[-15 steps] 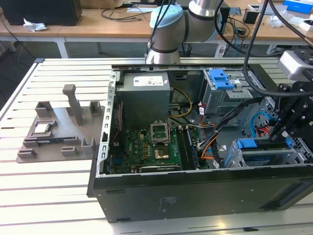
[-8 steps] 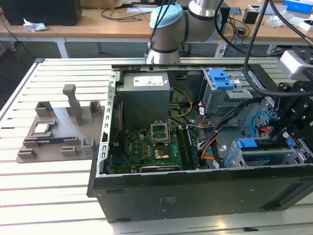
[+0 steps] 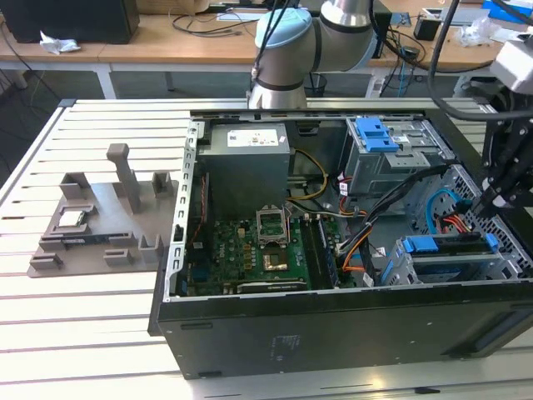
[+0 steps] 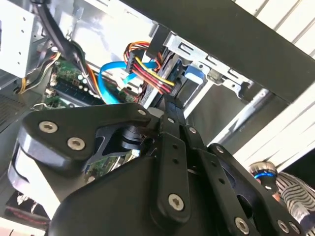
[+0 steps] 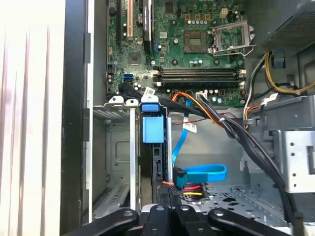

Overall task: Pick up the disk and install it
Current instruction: 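Insert the first disk wire, then insert the second disk wire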

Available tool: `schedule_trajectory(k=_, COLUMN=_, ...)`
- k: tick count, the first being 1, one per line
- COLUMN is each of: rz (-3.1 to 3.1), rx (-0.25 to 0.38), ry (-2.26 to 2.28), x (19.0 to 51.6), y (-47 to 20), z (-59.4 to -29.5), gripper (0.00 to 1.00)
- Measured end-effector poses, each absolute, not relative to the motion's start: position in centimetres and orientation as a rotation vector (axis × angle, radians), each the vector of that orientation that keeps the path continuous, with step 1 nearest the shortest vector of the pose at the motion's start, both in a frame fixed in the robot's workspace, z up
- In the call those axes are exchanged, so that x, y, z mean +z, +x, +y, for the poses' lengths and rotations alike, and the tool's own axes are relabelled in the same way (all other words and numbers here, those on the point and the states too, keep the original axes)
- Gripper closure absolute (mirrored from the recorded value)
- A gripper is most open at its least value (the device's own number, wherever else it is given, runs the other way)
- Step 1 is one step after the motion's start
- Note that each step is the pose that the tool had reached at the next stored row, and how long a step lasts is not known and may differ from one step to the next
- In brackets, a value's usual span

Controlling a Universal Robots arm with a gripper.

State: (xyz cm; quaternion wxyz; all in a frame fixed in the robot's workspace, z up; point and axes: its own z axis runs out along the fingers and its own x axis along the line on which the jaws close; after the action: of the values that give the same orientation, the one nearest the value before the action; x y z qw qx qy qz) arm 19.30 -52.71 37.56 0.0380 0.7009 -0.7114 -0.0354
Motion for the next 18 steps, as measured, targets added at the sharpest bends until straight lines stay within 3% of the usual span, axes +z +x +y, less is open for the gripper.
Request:
schedule_trajectory(k=4, rz=-2.182, rx=-0.109, ry=2.15, x=39.3, y=19.3, z=-52.6, gripper=0.89)
schedule_trajectory(k=13, rz=-2.182, rx=-0.109, ry=2.15, x=39.4, y=19.3, z=-52.6, gripper=0.89)
schedule_trajectory(k=14, rz=-2.182, rx=-0.109, ry=2.15, x=39.4, y=19.3, z=-52.6, gripper=0.76)
schedule_trajectory(k=18, rz=-2.182, rx=-0.109, ry=2.15, x=39.4, y=19.3, z=-52.6, gripper=0.71)
